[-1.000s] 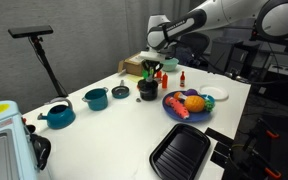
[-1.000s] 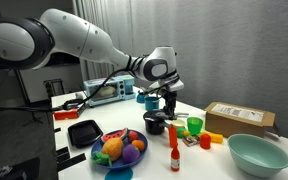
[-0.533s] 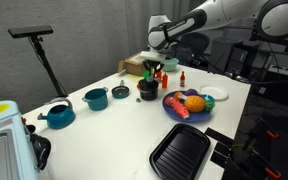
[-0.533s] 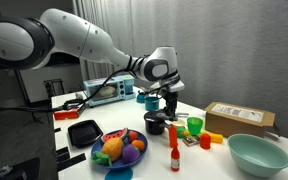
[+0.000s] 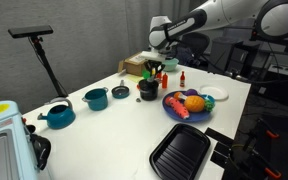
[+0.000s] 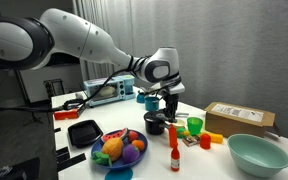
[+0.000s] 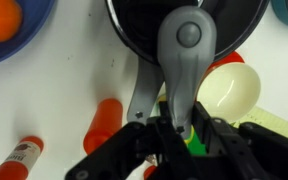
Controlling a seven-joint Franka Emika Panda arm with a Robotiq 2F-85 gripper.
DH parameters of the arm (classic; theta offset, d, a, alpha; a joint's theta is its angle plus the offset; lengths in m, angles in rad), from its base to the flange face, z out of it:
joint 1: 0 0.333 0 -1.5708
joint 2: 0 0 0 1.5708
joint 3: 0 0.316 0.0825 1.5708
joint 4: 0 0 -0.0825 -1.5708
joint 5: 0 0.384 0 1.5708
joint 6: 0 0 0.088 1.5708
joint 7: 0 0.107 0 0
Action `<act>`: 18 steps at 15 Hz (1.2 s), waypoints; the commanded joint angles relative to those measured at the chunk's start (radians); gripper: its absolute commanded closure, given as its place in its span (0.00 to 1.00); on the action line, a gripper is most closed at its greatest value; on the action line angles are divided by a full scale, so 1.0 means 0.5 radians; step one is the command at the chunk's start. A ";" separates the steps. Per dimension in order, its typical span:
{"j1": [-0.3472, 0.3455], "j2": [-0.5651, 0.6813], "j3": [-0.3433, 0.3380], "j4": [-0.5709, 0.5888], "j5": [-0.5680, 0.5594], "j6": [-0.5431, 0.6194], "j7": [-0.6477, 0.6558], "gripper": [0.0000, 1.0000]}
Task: Put the black lid on the black pot
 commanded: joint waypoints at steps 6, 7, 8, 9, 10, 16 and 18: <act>-0.018 -0.061 -0.014 0.009 0.015 -0.042 0.069 0.03; -0.013 -0.080 -0.015 0.019 0.006 -0.048 0.054 0.00; -0.003 -0.100 -0.017 0.036 -0.011 -0.066 0.034 0.00; 0.006 -0.123 -0.013 0.055 -0.029 -0.104 0.003 0.00; 0.006 -0.147 0.014 0.085 -0.035 -0.184 -0.071 0.00; 0.090 -0.295 0.117 0.222 -0.090 -0.634 -0.507 0.00; 0.147 -0.345 0.121 0.251 -0.156 -0.721 -0.643 0.00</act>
